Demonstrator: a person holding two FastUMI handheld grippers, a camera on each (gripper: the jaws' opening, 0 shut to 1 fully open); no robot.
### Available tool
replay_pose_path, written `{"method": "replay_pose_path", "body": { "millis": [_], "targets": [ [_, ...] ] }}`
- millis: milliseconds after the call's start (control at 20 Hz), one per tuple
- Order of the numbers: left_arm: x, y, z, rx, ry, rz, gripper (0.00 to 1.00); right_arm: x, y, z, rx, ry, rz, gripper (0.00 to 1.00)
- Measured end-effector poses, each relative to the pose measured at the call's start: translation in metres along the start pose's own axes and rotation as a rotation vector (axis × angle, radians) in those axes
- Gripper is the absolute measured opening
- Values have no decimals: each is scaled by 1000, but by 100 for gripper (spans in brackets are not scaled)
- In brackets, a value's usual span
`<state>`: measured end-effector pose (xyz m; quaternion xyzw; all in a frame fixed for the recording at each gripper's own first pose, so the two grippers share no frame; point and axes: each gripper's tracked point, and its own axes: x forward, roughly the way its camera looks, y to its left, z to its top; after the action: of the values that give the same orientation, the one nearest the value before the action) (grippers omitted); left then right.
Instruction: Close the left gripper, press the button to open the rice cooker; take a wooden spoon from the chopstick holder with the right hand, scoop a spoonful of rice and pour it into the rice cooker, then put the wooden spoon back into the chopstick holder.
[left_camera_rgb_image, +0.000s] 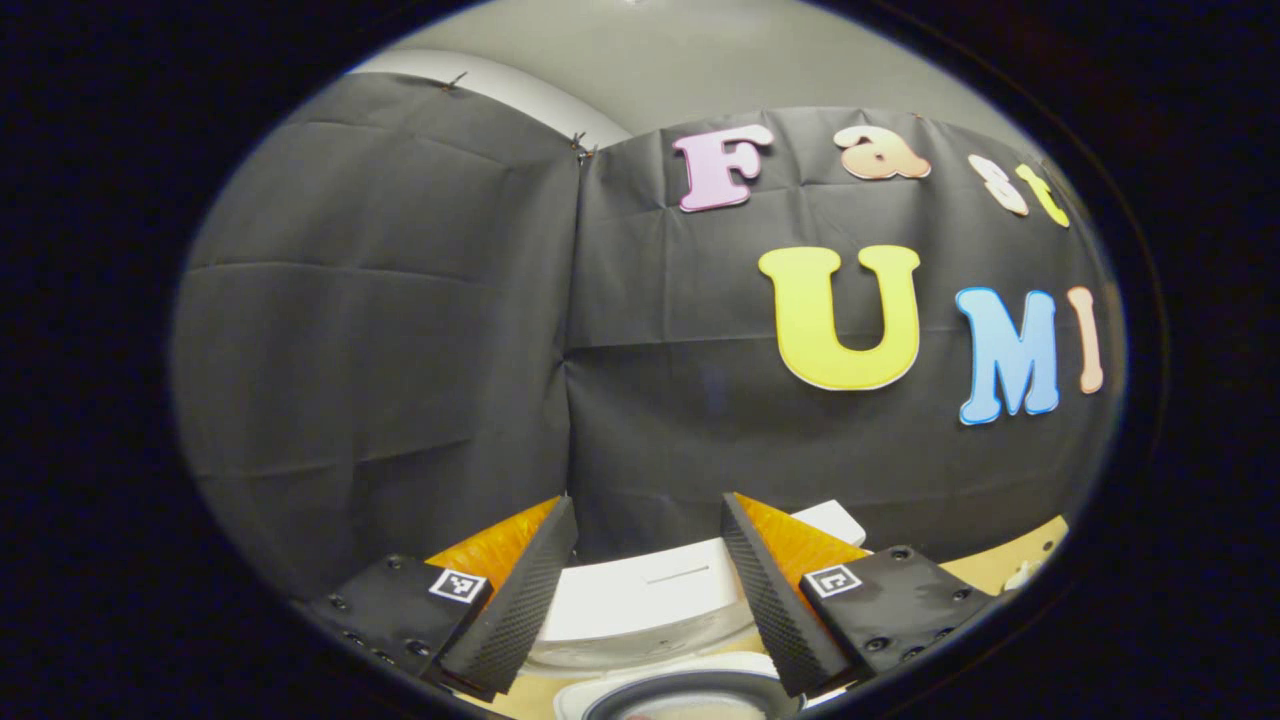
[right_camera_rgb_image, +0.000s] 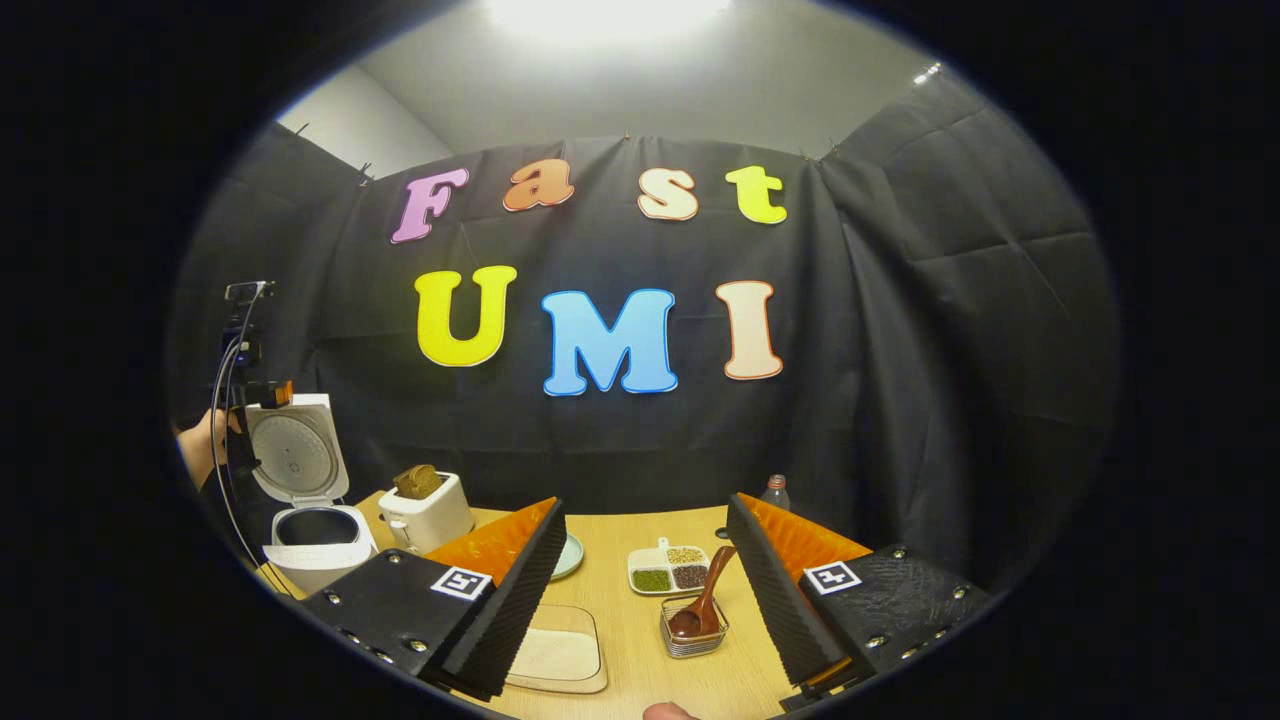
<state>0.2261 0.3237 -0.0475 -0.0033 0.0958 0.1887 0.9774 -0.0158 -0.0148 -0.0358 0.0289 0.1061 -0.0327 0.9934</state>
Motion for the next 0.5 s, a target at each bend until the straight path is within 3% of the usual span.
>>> {"method": "replay_pose_path", "body": {
  "millis": [150,250,350,500],
  "targets": [
    [-29,-10,-6,15,-6,-6,96,6,4,3,-8,-5,44,98],
    [-43,-19,-13,11,-2,-9,100,9,3,4,-27,-5,69,98],
    [-58,-25,-21,7,8,-12,96,12,3,8,-28,-12,93,98],
    [-87,-35,-37,-3,31,-19,98,14,3,9,-28,-11,123,98]
  ]
}}
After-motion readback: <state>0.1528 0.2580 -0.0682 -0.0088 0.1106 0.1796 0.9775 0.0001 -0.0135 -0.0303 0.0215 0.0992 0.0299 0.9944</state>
